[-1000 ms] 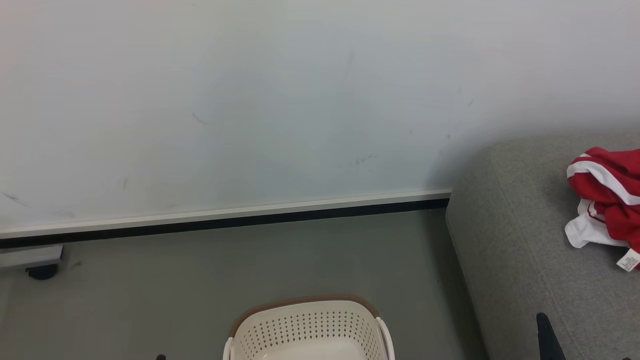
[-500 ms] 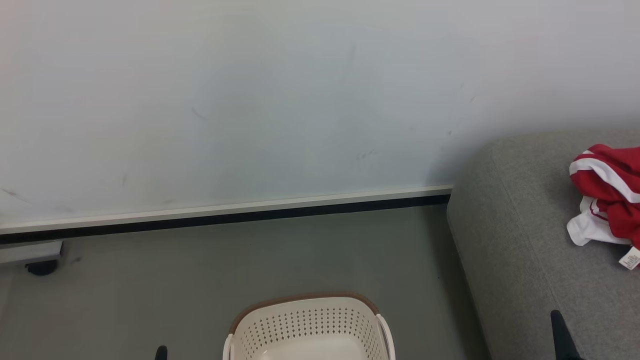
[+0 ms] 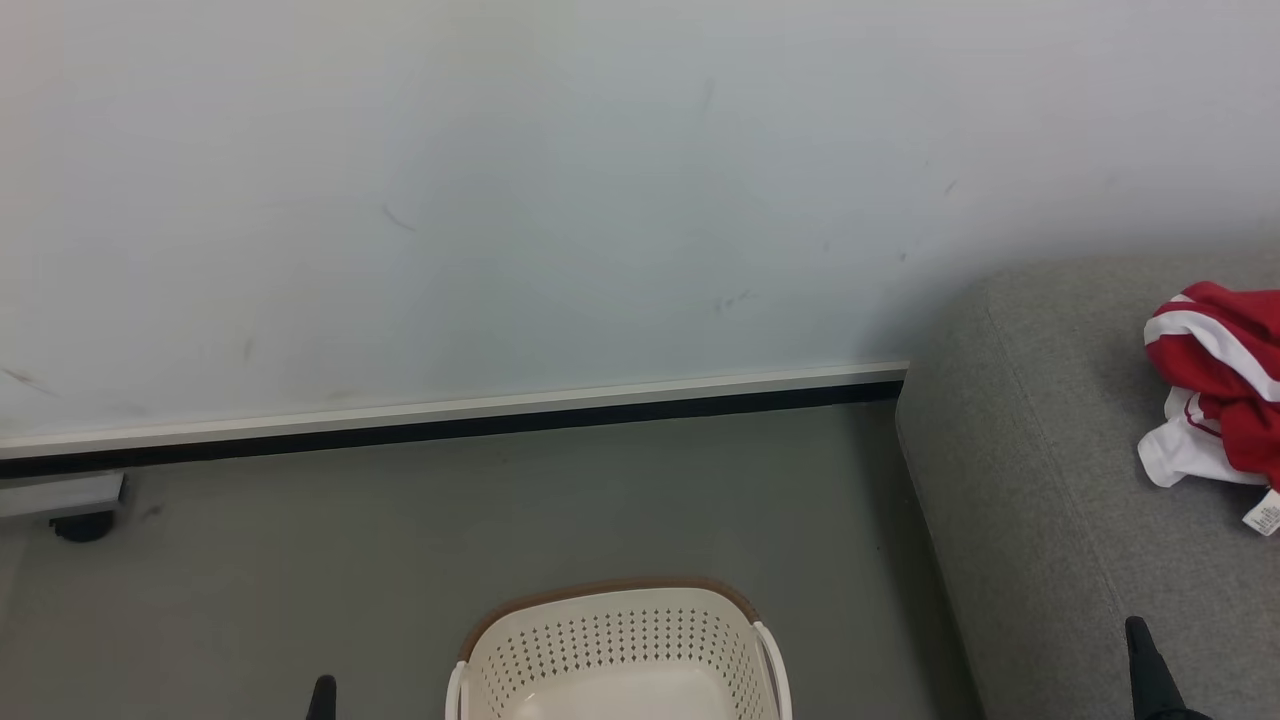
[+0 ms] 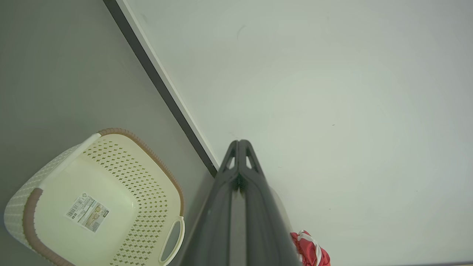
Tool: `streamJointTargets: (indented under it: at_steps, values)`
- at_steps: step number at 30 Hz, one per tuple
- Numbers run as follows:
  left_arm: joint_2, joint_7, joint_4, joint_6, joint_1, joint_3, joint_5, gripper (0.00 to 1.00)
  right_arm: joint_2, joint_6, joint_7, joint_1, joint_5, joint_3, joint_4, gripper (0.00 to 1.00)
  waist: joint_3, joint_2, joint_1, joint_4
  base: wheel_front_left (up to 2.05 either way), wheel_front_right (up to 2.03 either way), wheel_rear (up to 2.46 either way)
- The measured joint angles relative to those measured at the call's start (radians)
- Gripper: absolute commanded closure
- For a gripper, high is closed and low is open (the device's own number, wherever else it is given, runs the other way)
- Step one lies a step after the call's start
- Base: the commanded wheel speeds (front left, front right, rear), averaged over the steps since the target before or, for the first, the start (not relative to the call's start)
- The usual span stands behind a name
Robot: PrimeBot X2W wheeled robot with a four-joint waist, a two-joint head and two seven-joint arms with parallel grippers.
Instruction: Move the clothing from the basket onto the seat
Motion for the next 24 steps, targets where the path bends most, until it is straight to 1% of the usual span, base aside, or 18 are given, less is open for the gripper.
streamJointTargets:
  at_steps: [24]
  values:
    - [0.000,0.040,0.029,-0.018,-0.046,-0.004,-0.207,1.00,0.009,0.000,0.057,-0.005,0.202,-0.074,-0.010,1.00,0.021,0.0000,-0.0001,0.003,0.00,0.00,0.00]
